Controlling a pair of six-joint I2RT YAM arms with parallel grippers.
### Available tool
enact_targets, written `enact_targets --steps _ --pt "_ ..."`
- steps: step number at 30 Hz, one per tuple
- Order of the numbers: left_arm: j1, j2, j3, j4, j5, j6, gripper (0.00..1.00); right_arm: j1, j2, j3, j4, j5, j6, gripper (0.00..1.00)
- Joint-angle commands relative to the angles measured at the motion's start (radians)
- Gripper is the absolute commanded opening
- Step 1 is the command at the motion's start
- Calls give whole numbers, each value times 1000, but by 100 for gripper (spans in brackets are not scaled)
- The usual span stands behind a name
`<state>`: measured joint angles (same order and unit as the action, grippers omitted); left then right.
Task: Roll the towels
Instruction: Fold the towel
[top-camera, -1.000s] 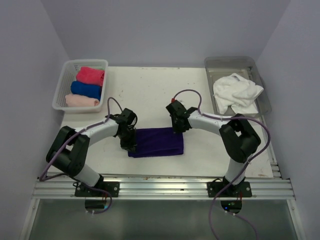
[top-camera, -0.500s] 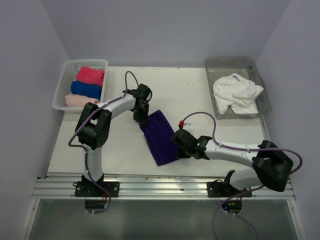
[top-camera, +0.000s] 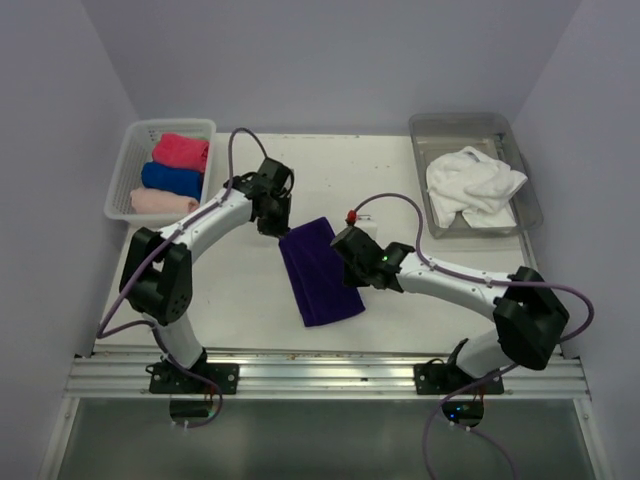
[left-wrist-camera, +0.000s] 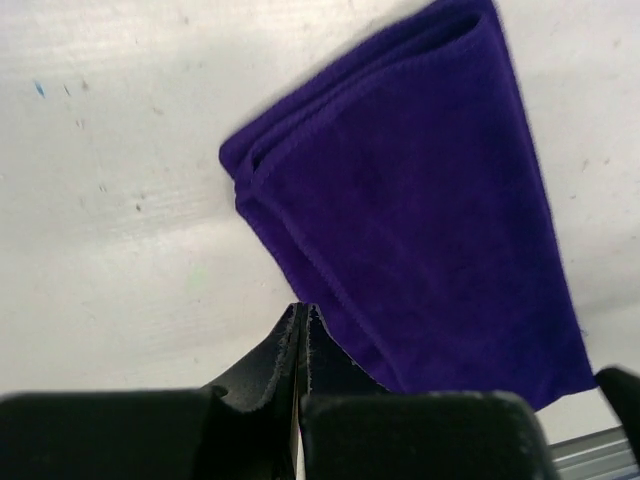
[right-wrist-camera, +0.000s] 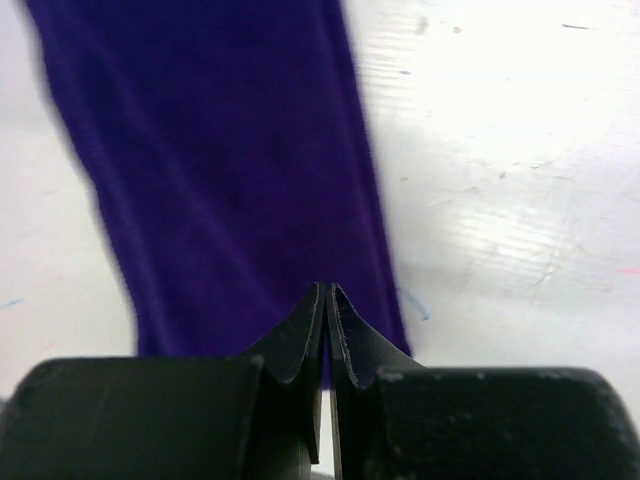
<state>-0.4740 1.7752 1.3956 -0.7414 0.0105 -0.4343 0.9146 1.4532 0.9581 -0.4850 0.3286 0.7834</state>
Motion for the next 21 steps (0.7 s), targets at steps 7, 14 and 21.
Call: enact_targets --steps 7,14,21 --pt "-6 90 -175 138 65 -43 0 -68 130 -31 57 -48 -93 6" --pt "-6 240 -96 142 58 -27 0 -34 98 -151 123 -115 -12 4" --pt "-11 250 48 77 57 -11 0 18 12 -245 180 -125 163 3"
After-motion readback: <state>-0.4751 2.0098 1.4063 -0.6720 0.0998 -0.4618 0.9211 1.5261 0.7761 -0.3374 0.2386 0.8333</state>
